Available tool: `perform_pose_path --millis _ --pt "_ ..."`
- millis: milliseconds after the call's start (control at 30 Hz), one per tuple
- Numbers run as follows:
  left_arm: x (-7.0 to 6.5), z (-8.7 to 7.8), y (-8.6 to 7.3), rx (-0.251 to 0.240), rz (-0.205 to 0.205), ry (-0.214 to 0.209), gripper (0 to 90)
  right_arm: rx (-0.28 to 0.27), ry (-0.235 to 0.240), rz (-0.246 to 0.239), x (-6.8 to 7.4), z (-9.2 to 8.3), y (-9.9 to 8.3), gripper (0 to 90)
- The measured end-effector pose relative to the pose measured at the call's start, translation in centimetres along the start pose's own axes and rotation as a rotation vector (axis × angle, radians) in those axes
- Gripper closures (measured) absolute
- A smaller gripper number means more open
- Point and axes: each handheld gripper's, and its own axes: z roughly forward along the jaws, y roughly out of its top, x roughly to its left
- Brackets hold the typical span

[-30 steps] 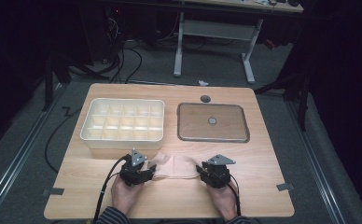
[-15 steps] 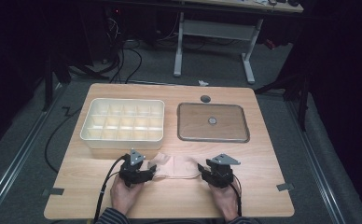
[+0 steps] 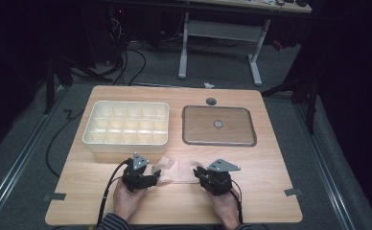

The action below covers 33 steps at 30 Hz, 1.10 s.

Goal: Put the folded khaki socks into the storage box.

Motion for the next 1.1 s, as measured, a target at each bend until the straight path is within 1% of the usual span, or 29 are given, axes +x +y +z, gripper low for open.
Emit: perform_pose_path --millis 100,133,167,200,267,333,433,533,633,800,900,967,1000,1100 --pt "0.2 -0.1 0.0 -0.001 -0.011 -0.001 33.3 0.021 0.031 -0.021 1.0 1.1 0.1 82.0" --pt "0.3 -0.2 0.0 -0.012 -0.013 0.001 33.5 0.027 0.04 -0.023 1.3 1.4 0.1 82.7" --pt "0.3 -0.3 -0.1 -0.018 -0.029 -0.009 34.3 0.029 0.048 -0.023 1.5 1.7 0.1 83.2" --pt "0.3 -0.4 0.0 -0.023 -0.036 -0.018 35.0 0.034 0.057 -0.024 1.7 1.9 0.1 83.7" --pt "0.3 -0.6 0.1 -0.036 -0.04 -0.025 35.5 0.04 0.065 -0.027 2.2 2.5 0.2 84.5" --pt "0.3 -0.6 0.2 -0.036 -0.041 -0.027 36.2 0.044 0.066 -0.035 2.4 3.1 0.2 85.1" --pt "0.1 -0.3 0.2 -0.028 -0.035 -0.026 36.5 0.06 0.072 -0.029 2.8 3.7 0.1 85.9" --pt "-0.1 0.0 0.2 -0.02 -0.027 -0.023 35.7 0.073 0.073 -0.043 3.0 4.2 0.1 86.3" --pt "-0.3 0.1 0.2 -0.013 -0.016 -0.012 35.7 0.081 0.074 -0.044 3.1 4.4 0.1 86.3" --pt "-0.5 0.3 0.2 -0.007 0.0 0.0 37.7 0.099 0.075 -0.055 3.3 4.9 -0.1 86.3" --pt "-0.7 0.3 0.2 -0.005 0.014 0.006 39.8 0.098 0.076 -0.067 3.3 4.9 -0.2 86.3" --pt "-0.9 0.3 0.2 -0.005 0.012 0.008 40.4 0.096 0.079 -0.068 3.2 4.9 -0.2 86.3" --pt "-0.9 0.3 0.2 -0.007 0.011 0.002 41.0 0.098 0.079 -0.069 3.2 4.9 -0.2 86.3" --pt "-1.0 0.3 0.2 -0.008 0.023 -0.006 46.6 0.097 0.072 -0.075 3.4 4.9 -0.3 86.2"
